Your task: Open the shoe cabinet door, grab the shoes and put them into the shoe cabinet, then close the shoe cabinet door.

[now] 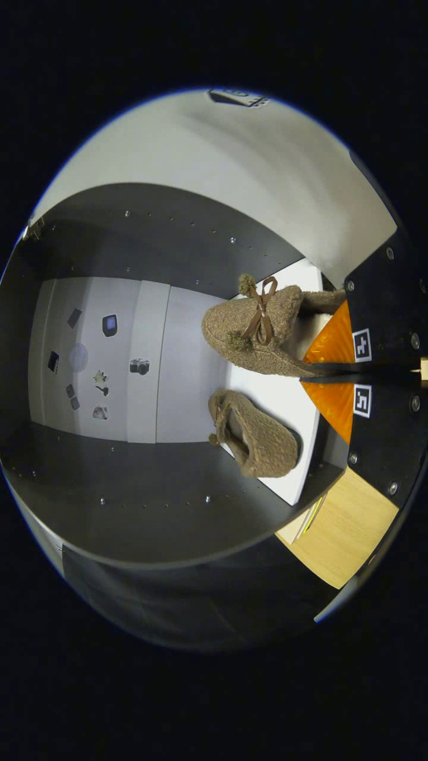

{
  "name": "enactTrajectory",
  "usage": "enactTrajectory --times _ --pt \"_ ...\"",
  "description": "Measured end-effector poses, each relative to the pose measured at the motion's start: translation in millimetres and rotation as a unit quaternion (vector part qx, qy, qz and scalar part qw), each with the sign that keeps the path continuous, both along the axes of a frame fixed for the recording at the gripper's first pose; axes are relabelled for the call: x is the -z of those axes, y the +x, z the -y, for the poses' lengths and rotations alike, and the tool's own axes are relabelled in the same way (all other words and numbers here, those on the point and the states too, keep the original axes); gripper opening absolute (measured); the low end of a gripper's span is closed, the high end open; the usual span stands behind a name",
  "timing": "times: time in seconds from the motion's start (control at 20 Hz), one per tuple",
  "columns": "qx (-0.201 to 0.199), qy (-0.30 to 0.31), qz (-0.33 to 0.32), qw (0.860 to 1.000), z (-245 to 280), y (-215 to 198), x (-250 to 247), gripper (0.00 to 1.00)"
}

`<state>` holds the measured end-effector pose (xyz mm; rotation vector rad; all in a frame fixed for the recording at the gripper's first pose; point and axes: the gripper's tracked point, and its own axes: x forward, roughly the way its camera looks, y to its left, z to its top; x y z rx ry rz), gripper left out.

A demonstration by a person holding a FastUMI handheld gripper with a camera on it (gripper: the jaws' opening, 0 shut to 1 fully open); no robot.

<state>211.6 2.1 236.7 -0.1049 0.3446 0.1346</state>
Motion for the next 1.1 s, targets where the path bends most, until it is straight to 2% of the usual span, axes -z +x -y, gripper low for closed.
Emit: enactTrajectory --times 0.25,0.55,0.8,1.0,1.1 --pt "-0.005 -0.012 -0.020 1.000 -0.7 51.3 1.8 0.00" --pt "-0.002 -0.022 -0.040 0.999 2.8 93.5 3.7 0.00" --pt "-0.011 -0.028 -0.071 0.997 -2.3 108.4 16.7 0.00" --pt "0.002 -0.024 -0.077 0.997 -2.6 112.2 22.6 0.00" --pt "0.007 -0.022 -0.073 0.997 -2.1 111.7 23.1 0.03"
